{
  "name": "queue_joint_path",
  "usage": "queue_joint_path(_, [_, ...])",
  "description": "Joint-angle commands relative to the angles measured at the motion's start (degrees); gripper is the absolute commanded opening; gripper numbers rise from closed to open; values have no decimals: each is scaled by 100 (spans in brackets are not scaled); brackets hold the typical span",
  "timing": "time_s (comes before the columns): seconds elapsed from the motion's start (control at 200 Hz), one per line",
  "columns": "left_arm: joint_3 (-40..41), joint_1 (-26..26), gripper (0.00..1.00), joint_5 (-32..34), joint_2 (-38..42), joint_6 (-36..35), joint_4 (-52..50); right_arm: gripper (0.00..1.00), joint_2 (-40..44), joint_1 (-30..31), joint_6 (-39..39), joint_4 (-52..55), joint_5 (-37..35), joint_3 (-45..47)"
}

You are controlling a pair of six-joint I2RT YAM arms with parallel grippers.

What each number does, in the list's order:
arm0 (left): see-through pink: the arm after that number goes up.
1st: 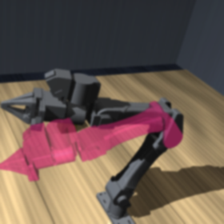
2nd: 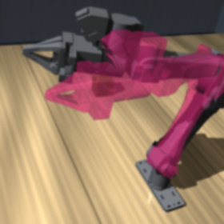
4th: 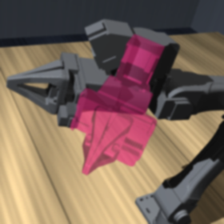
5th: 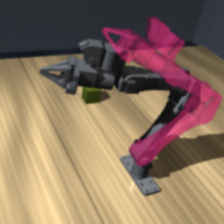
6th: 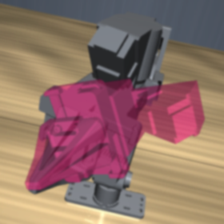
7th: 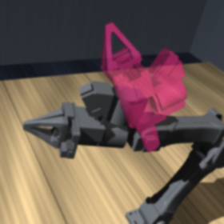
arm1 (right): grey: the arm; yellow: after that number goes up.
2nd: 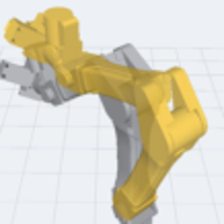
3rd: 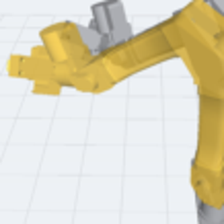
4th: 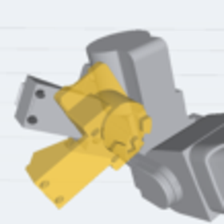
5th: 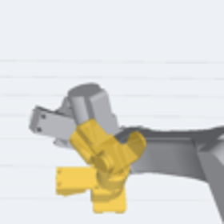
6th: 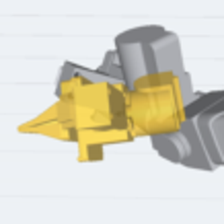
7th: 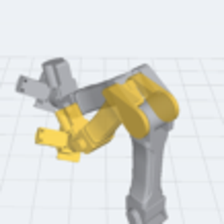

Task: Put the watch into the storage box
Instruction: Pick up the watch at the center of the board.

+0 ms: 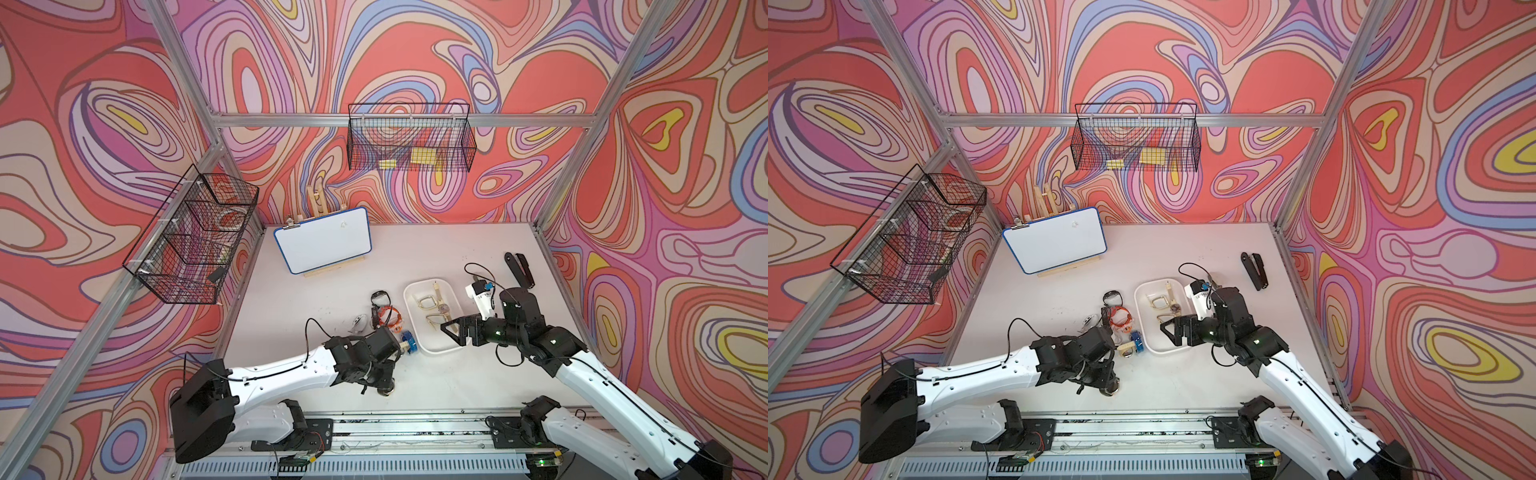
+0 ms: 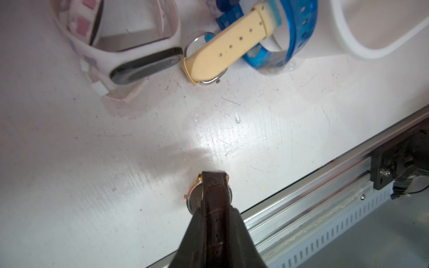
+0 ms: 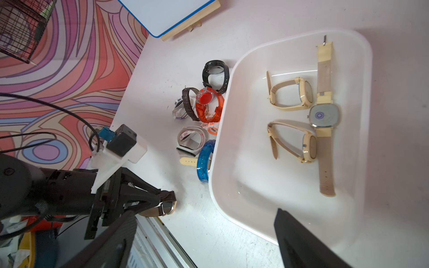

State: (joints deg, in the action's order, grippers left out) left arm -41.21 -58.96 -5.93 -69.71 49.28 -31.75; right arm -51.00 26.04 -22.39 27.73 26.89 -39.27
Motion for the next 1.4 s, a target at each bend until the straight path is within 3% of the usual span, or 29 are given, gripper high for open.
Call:
queue_joint_path(0.0, [-57,-28,17,110,321,-78,8,98,-101,-6,-337,-441,529,283])
queue_joint_path(0.145, [-58,59,16,196,710,26,94,98,-156,204,-909,-1231,877,759])
queue_joint_path(0.361, [-30,295,15,298,1302,152,192,98,-295,1404,-1774,-2543,302,1298])
queue_joint_path(0.661, [-181,385,14,373,1461,170,94,92,-1884,2797,-2295,-4011,-364,1070])
queue_joint_path(0.946, [-247,389,14,367,1460,179,81,82,-2390,2947,-2416,-4358,-615,861])
queue_joint_path(1.392, [-223,389,14,366,1495,222,177,65,-2901,2944,-2671,-4965,-351,781])
